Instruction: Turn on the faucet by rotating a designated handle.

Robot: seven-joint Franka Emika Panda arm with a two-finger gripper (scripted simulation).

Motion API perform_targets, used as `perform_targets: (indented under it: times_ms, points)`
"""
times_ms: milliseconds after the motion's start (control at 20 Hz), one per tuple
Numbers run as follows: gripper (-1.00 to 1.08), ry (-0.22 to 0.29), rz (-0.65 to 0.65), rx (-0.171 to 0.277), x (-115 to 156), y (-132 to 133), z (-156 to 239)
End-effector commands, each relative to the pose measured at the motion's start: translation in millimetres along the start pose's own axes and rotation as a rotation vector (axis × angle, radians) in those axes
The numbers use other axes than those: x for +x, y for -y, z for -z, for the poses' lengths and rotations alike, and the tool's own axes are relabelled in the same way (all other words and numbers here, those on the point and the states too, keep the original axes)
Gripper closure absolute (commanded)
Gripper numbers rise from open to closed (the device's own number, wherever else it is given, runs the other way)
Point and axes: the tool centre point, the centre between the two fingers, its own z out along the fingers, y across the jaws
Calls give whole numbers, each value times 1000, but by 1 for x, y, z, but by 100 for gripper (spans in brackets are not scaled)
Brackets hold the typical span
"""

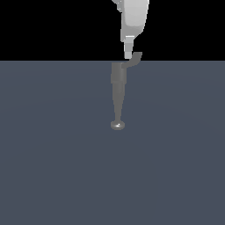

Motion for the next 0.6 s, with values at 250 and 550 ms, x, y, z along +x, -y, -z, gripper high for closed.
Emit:
perform_targets:
  times_ms: [250,550]
  points:
    - [108,-1,-11,-3,24,17,-1]
    - [108,-1,-20,-5,45,32,-2]
